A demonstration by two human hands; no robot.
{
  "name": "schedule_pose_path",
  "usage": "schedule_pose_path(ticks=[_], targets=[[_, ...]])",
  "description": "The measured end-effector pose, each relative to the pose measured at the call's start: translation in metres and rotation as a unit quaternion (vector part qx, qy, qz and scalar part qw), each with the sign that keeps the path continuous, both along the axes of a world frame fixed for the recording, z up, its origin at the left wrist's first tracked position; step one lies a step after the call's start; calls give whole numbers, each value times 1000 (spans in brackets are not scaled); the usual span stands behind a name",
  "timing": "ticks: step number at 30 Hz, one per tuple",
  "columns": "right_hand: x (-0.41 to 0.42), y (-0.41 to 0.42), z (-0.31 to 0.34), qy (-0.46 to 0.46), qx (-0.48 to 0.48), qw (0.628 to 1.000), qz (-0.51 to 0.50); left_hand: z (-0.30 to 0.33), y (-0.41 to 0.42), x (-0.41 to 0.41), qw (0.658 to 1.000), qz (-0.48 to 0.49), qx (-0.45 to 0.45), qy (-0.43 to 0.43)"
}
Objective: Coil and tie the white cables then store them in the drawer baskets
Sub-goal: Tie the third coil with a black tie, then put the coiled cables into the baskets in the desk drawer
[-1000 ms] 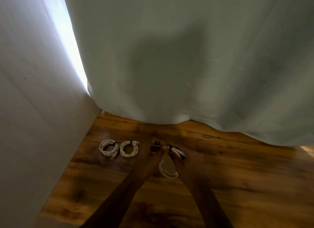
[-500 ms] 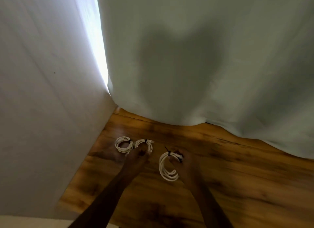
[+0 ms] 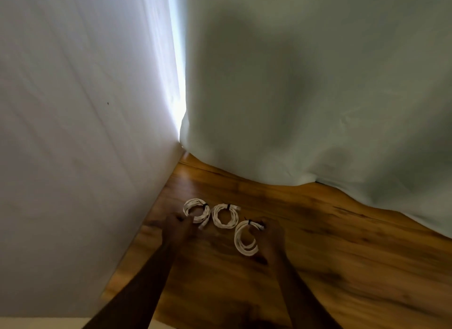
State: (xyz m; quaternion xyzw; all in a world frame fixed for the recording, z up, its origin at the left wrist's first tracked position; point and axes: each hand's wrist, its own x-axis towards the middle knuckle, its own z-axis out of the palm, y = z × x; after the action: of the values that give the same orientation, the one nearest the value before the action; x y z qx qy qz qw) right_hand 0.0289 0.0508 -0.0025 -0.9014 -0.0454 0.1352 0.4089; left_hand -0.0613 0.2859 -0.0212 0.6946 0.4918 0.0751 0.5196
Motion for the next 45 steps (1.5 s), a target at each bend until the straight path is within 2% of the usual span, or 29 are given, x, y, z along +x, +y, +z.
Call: schedule_pose_path(ticks=[7,12,14,16,19,22,26,31,38,45], targets=[[-3,5,-8,40,3,996,-84,-23,20,26,995,40,-84,31],[-13,2,-13,50,52,986,-149,-90,43,47,990,27,-126,63],[-19,1,-14,66,70,980,-171,-87,41,52,987,29,-142,72],[-25,-1,-17,73,76,975,-194,-47,29,49,986,36,-150,69],[-36,-5,-18,61,79,969,-225,-23,25,44,992,36,-99,75],[-47,-8,-18,52,79,969,-230,-23,29,35,995,11,-73,69],[-58,-13,-21,51,78,965,-246,-33,33,29,989,8,-138,44],[-67,-24,-19,41,76,964,-253,-71,41,4,985,11,-170,22],[-78,-59,-10,43,93,965,-241,8,-43,-30,994,-12,-107,-20],[-108,-146,-5,39,159,945,-285,50,-170,-54,985,-86,-127,-74]])
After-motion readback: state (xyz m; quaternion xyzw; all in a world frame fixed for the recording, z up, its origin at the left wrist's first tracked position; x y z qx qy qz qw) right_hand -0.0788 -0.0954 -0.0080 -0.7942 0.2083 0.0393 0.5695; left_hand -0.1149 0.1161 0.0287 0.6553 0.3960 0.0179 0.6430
